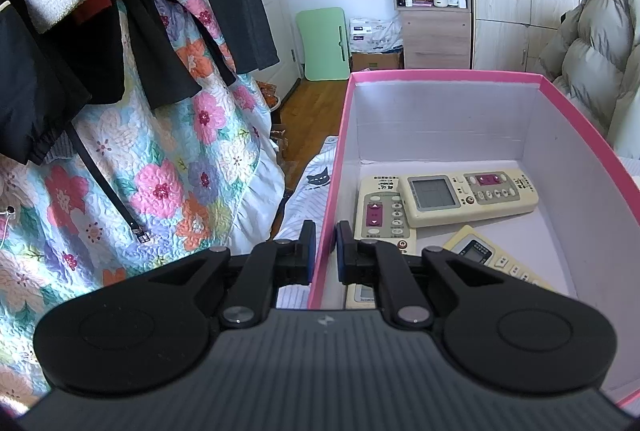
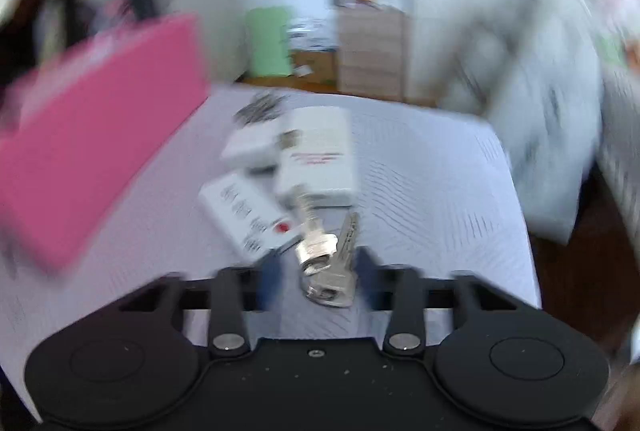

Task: Organize rigid objects
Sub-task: 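Carry the keys into the pink box and open the right tool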

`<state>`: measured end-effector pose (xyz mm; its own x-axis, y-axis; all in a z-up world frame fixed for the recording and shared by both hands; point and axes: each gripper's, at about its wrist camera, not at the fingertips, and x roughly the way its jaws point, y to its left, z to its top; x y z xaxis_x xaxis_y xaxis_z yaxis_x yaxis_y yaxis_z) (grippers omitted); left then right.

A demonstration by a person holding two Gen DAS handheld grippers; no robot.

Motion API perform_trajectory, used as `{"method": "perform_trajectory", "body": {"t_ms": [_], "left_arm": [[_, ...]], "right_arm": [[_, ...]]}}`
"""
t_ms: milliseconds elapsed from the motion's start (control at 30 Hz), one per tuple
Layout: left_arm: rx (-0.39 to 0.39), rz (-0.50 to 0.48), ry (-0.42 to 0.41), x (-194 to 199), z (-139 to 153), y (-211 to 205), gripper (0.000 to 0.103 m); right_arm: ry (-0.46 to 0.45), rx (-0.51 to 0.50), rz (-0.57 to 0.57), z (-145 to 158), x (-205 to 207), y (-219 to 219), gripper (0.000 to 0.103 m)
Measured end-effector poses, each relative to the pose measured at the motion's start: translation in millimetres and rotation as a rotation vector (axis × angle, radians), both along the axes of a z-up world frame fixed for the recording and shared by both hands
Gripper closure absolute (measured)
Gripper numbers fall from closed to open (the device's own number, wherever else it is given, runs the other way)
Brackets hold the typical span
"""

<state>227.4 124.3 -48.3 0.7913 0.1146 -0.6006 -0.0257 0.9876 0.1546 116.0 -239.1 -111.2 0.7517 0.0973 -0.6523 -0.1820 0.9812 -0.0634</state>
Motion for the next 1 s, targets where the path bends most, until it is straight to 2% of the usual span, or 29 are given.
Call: {"method": "perform_trajectory", "body": {"t_ms": [67,133,167,233,433,567,633,800,1000], "left_arm": [[0.015,0.004,-0.002,-0.1,-0.1,-1.0,0.093],[0.007,0.005,0.0,0.3,0.9,-0.3,0.093],[0.005,0.006,0.002,0.1,1.2,-0.2,0.093],[0.011,0.007,0.002,0.4,1.8,-0.7,0.093],[-0.006,0.009,0.005,1.1,2.6,0.9,0.093],[-0.01,0.007,0.006,1.3,3.4,1.8,0.093],[-0.012,0.007,0.005,1.4,3.7,2.2,0.093],[-0.016,0.017,-0.007,0.8,4.9,4.0,0.093],[-0.023,0.019,-0.004,0.6,5.6,5.9,0.093]], "right_arm": [[0.007,0.02,0.003,2.4,-2.1,2.2,0.081],[-0.009,0.073,-0.037,7.7,-4.2,-3.5,0.087],[-0.022,0.102,-0.047,11.2,-6.1,-6.7,0.096],[-0.02,0.153,-0.062,18.3,-6.6,-12.0,0.1],[0.014,0.267,-0.139,17.0,-3.7,-22.5,0.101],[-0.052,0.408,-0.128,28.4,-11.1,-29.4,0.1],[-0.082,0.421,-0.111,38.9,-13.4,-24.2,0.1],[-0.19,0.374,-0.044,72.5,-14.5,-4.7,0.1],[-0.295,0.382,0.079,127.4,-2.8,18.8,0.1]]}}
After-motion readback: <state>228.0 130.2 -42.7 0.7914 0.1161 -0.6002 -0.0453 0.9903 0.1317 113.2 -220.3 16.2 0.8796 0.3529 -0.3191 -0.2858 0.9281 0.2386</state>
